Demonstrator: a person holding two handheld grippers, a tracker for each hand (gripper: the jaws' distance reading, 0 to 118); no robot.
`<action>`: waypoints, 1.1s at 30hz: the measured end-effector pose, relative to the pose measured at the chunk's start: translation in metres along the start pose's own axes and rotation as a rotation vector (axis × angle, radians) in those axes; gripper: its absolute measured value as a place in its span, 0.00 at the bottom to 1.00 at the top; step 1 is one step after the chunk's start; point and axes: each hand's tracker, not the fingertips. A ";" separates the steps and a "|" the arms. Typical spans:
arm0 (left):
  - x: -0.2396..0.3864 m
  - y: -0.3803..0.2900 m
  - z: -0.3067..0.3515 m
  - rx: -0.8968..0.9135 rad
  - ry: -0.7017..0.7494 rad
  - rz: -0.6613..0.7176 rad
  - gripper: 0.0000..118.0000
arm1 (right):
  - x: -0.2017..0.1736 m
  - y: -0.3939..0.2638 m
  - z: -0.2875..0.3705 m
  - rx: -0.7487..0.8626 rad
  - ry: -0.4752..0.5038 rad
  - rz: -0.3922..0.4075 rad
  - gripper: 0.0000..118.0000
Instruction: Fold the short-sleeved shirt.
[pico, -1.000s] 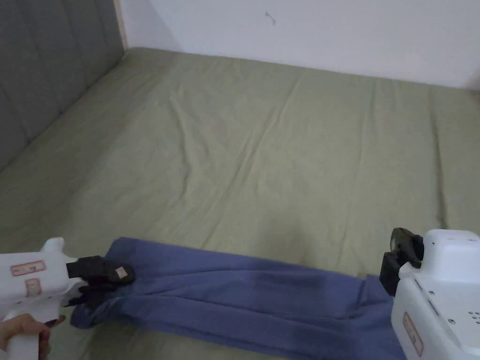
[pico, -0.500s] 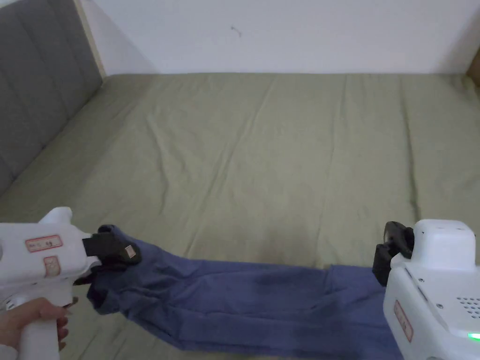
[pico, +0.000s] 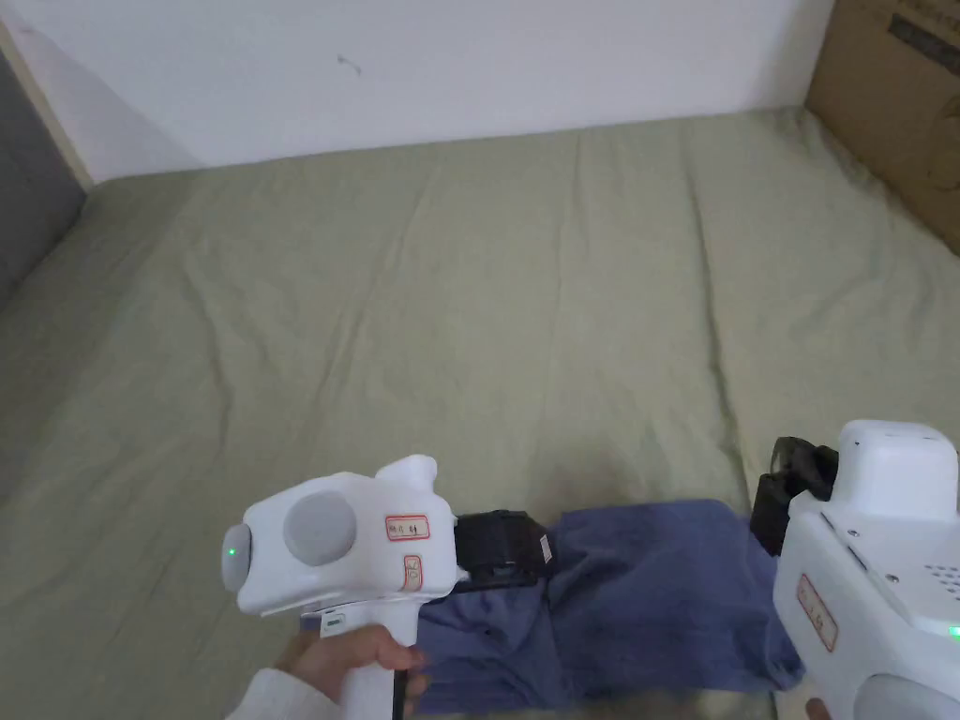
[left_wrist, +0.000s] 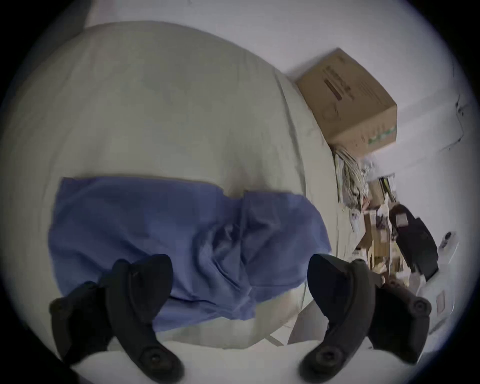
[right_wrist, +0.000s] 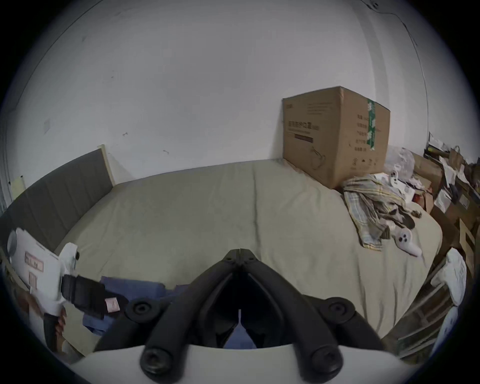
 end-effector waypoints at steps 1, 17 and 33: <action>-0.002 -0.001 0.002 0.007 -0.027 -0.007 0.89 | 0.004 -0.001 0.000 -0.002 -0.007 -0.008 0.00; -0.059 -0.012 0.012 0.051 0.097 0.137 0.00 | 0.006 -0.011 -0.005 -0.028 0.010 -0.022 0.00; 0.023 -0.047 -0.048 -0.067 0.105 -0.049 0.00 | 0.021 -0.011 -0.001 -0.050 0.009 -0.067 0.00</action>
